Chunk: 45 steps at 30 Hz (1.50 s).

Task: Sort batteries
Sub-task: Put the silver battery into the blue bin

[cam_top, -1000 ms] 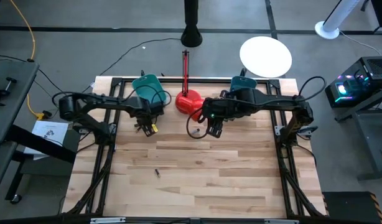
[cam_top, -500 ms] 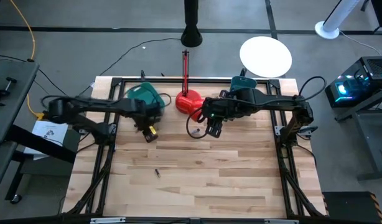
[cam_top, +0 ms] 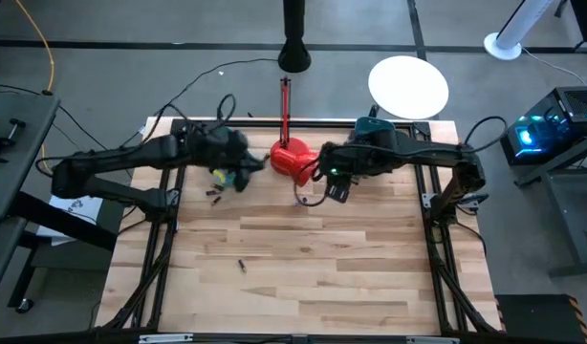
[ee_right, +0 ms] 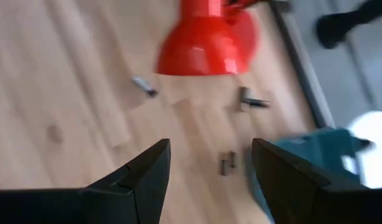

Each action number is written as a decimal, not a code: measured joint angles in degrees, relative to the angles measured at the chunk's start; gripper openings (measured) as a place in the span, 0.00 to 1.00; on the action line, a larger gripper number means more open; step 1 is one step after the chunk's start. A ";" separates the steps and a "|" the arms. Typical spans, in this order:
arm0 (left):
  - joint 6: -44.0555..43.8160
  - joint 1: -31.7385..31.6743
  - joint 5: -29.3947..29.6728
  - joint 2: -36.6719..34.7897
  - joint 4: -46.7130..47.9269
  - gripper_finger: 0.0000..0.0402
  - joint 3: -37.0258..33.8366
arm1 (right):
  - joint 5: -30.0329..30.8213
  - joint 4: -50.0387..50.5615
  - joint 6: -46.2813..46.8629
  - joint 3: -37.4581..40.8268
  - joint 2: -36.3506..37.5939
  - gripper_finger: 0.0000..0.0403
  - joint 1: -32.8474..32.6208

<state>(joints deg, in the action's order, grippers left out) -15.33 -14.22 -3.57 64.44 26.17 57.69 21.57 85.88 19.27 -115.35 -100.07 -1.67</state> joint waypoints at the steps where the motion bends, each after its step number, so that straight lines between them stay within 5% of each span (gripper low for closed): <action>1: 1.39 0.02 0.08 1.77 -2.44 0.06 1.39 | 1.84 0.64 1.29 0.00 1.06 0.55 -0.25; 14: 17.56 -2.20 2.14 40.15 -19.87 0.06 29.64 | 18.18 1.32 19.70 -0.02 16.82 0.55 -2.26; 23: 17.25 -3.03 2.22 63.52 -19.63 0.11 53.33 | 23.15 -0.38 19.42 -0.04 16.49 0.55 -2.10; 28: 17.44 -3.03 0.35 71.97 -14.12 0.24 65.89 | 23.27 -2.49 19.33 -0.04 15.78 0.55 -2.10; 36: 17.61 -3.36 -2.78 70.61 9.65 0.51 77.00 | 23.47 -3.29 18.46 -0.04 15.78 0.55 -2.13; 40: 20.43 -4.77 -12.13 63.56 28.17 0.53 76.24 | 23.99 -3.48 16.74 -0.04 15.76 0.55 -2.13; 45: 21.93 -3.61 -10.73 53.35 43.64 0.49 69.80 | 24.75 -3.85 15.16 -0.04 15.76 0.55 -2.09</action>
<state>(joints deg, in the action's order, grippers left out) 6.60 -17.83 -14.30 117.79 69.81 127.49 46.32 82.03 34.43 -115.39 -84.31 -3.76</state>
